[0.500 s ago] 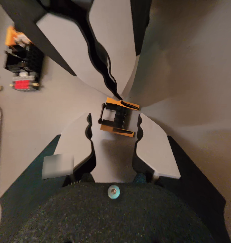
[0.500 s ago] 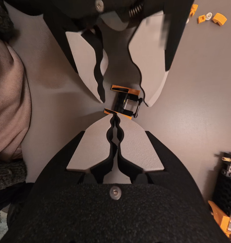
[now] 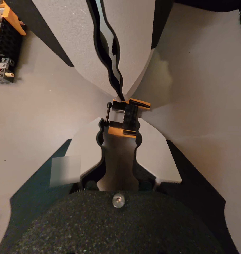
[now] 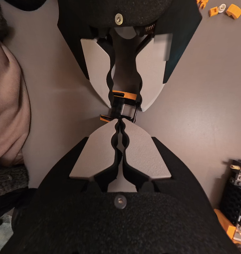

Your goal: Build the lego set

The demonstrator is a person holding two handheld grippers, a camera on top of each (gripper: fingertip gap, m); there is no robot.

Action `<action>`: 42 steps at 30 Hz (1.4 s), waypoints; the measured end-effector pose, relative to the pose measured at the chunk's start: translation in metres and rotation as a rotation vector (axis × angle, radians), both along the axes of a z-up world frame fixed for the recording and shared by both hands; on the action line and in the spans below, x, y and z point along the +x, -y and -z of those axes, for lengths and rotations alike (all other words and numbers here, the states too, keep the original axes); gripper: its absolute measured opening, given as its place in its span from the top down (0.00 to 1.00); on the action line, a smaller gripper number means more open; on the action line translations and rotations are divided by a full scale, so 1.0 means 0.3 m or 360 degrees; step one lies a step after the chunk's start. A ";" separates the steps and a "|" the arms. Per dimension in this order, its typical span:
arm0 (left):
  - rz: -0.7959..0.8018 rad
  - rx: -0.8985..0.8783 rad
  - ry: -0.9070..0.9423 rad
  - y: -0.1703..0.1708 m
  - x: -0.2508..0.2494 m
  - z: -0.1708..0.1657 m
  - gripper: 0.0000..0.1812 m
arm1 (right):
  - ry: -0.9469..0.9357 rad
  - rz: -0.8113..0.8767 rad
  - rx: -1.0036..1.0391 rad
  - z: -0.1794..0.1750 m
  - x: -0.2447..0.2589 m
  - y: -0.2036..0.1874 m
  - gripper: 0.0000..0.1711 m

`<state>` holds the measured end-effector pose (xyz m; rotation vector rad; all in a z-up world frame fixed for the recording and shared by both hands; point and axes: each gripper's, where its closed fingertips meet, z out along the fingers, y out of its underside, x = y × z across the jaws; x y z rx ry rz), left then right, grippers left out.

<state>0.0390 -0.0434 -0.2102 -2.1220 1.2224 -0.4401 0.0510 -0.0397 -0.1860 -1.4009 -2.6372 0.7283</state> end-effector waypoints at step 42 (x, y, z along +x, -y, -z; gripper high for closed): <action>0.0080 -0.0025 -0.0005 0.032 0.001 0.002 0.76 | 0.0178 -0.0055 -0.0027 0.013 0.005 0.018 1.00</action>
